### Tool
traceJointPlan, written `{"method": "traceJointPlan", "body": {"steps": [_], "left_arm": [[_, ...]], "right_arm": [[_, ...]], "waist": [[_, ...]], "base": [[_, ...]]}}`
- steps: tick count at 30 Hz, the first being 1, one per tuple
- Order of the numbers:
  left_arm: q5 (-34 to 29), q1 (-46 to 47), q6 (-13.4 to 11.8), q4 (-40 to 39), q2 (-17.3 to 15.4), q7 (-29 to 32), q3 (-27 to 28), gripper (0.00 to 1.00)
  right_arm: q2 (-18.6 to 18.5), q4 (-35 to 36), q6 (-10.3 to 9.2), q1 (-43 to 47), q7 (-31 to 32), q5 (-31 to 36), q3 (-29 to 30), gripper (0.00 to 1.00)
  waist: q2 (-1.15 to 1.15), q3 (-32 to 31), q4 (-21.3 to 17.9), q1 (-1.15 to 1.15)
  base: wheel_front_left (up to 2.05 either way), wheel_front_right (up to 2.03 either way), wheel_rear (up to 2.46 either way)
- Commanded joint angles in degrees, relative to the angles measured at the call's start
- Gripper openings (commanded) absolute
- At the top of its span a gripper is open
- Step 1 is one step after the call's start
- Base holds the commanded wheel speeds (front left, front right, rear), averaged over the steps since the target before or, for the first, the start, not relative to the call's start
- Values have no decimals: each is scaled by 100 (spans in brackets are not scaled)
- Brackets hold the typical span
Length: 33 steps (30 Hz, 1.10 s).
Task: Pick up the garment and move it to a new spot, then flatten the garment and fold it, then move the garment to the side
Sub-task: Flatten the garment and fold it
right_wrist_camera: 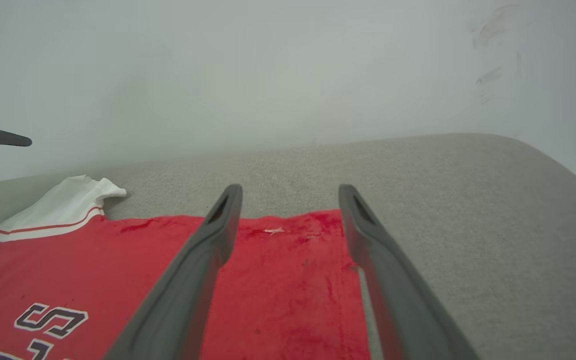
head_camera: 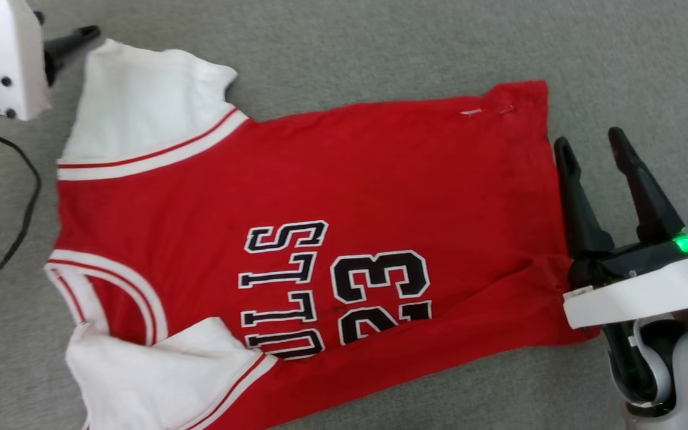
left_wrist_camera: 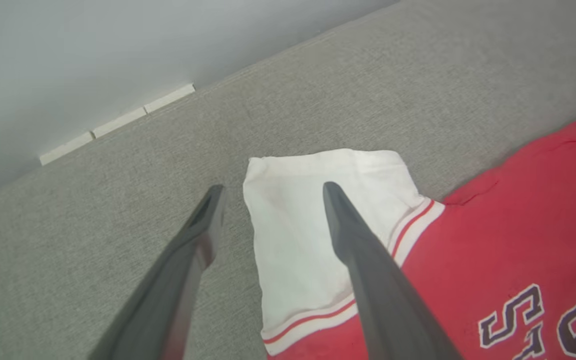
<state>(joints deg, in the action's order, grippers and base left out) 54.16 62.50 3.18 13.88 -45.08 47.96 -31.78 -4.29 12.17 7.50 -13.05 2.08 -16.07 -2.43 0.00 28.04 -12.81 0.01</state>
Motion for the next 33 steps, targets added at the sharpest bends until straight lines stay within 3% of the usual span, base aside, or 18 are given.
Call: {"method": "traceJointPlan", "body": {"steps": [1, 9, 18, 20, 29, 33], "left_arm": [[-27, 97, -20, 76, -56, 152, -42, 100], [-22, 521, -267, 501, -152, 925, -143, 100], [-382, 481, -151, 908, -240, 913, -449, 100], [-345, 456, -120, 946, -175, 796, -419, 0], [-273, 528, 76, 973, 188, 173, -341, 0], [-144, 359, 199, 962, 361, -96, -344, 0]], "right_arm": [[36, -34, -2, -84, -51, -51, -47, 100], [111, -307, -2, -205, -262, -42, -314, 100], [138, -492, -2, -394, -397, -15, -561, 100], [138, -507, -2, -420, -377, -2, -553, 100], [-114, -577, -2, -472, -130, 121, -482, 100], [-392, -516, -2, -486, 336, 168, -329, 100]], "waist": [[0, 254, -261, -1], [0, 696, -481, -1], [0, 962, -500, -1], [0, 979, -484, -1], [0, 631, -185, -1], [0, 302, 56, -1]], "base": [[0, 0, 0], [0, 0, 0], [0, 0, 0], [0, 0, 0], [0, 0, 0], [0, 0, 0]]}}
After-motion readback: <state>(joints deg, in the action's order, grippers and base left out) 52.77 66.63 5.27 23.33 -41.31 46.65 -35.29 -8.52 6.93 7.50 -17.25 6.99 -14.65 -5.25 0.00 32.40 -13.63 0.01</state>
